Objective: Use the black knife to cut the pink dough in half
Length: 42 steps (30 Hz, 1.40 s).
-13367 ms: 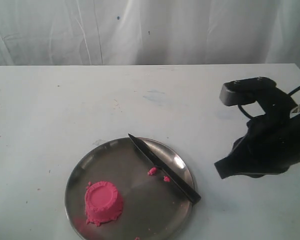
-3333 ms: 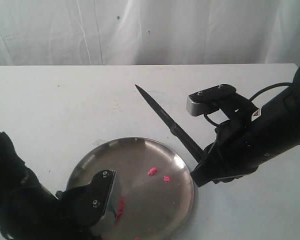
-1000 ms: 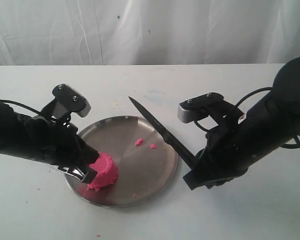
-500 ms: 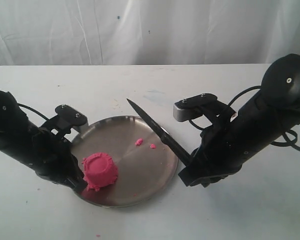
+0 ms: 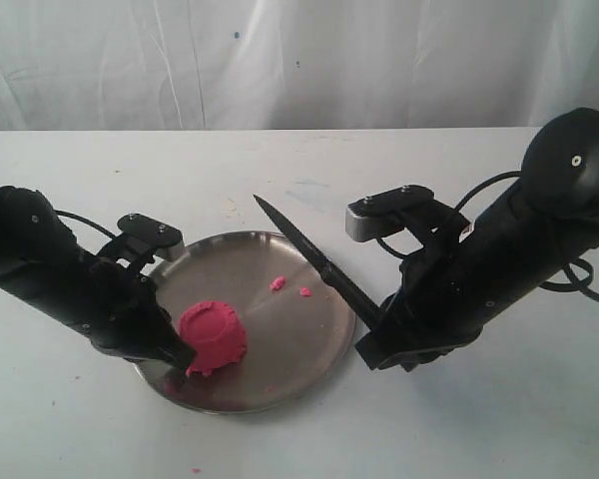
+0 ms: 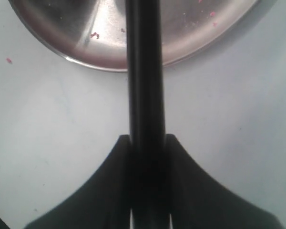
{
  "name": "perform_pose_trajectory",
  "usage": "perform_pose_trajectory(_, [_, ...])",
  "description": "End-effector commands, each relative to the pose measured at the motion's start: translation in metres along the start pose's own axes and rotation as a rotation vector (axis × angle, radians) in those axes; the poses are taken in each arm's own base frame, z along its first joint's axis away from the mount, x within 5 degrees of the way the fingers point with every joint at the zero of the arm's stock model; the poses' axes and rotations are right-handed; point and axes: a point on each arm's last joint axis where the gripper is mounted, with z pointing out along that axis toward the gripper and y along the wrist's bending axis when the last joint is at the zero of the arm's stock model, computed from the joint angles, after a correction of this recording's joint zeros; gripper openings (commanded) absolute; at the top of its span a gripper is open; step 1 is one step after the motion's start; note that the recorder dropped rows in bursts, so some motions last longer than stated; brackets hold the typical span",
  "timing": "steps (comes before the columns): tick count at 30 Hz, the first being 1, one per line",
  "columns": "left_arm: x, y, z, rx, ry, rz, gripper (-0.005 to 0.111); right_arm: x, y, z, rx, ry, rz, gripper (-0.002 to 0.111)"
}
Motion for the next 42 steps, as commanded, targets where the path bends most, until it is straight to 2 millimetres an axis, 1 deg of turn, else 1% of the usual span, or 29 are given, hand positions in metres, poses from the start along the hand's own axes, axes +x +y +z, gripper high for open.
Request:
perform_pose_trajectory(1, [-0.004, -0.007, -0.001, 0.059, -0.020, -0.020, 0.000, -0.005, 0.000, 0.000, 0.003, -0.036, 0.017, 0.000])
perform_pose_trajectory(3, [-0.005, -0.009, -0.001, 0.079, -0.039, -0.012, 0.000, -0.006, 0.001, -0.001, -0.003, -0.040, 0.026, 0.000])
perform_pose_trajectory(7, [-0.010, -0.009, -0.003, 0.080, -0.063, 0.063, 0.000, -0.005, 0.001, 0.000, -0.008, -0.033, 0.026, 0.000])
perform_pose_trajectory(10, [-0.020, -0.009, -0.008, 0.083, -0.087, 0.081, 0.000, -0.001, 0.003, 0.001, -0.034, 0.007, -0.017, 0.000])
perform_pose_trajectory(13, [-0.034, -0.012, -0.018, 0.100, -0.109, 0.126, 0.000, -0.003, 0.002, 0.002, -0.038, 0.022, -0.034, 0.000])
perform_pose_trajectory(16, [-0.045, -0.016, -0.033, 0.109, -0.140, 0.177, 0.000, -0.009, 0.000, -0.001, -0.024, 0.029, -0.059, 0.000])
perform_pose_trajectory(18, [-0.049, -0.019, -0.045, 0.112, -0.154, 0.195, 0.000, -0.012, 0.000, -0.001, -0.025, 0.031, -0.060, 0.000])
perform_pose_trajectory(19, [-0.052, -0.021, -0.057, 0.102, -0.184, 0.184, 0.000, -0.015, -0.001, 0.001, -0.024, 0.034, -0.061, 0.000])
perform_pose_trajectory(21, [-0.053, -0.025, -0.072, 0.094, -0.227, 0.186, 0.000, -0.022, -0.005, 0.007, -0.026, 0.040, -0.070, 0.000])
perform_pose_trajectory(23, [-0.054, -0.028, -0.083, 0.089, -0.256, 0.196, 0.000, -0.030, -0.009, 0.016, -0.046, 0.075, -0.118, 0.000])
perform_pose_trajectory(26, [-0.054, -0.028, -0.085, 0.087, -0.261, 0.207, 0.000, -0.037, -0.013, 0.030, -0.052, 0.112, -0.155, 0.000])
perform_pose_trajectory(28, [-0.056, -0.026, -0.085, 0.062, -0.283, 0.206, 0.000, -0.042, -0.013, 0.042, 0.000, 0.148, -0.257, 0.000])
perform_pose_trajectory(31, [-0.060, -0.023, -0.085, 0.018, -0.321, 0.201, 0.000, -0.042, -0.004, 0.054, 0.019, 0.189, -0.338, 0.000])
perform_pose_trajectory(32, [-0.061, -0.020, -0.081, 0.003, -0.324, 0.194, 0.000, -0.044, -0.001, 0.056, 0.024, 0.177, -0.351, 0.000])
perform_pose_trajectory(34, [-0.061, -0.016, -0.071, -0.001, -0.304, 0.179, 0.000, -0.047, 0.005, 0.059, 0.038, 0.150, -0.378, 0.000])
perform_pose_trajectory(42, [-0.059, -0.011, -0.046, 0.020, -0.239, 0.145, 0.000, -0.050, 0.006, 0.060, 0.050, 0.126, -0.384, 0.000])
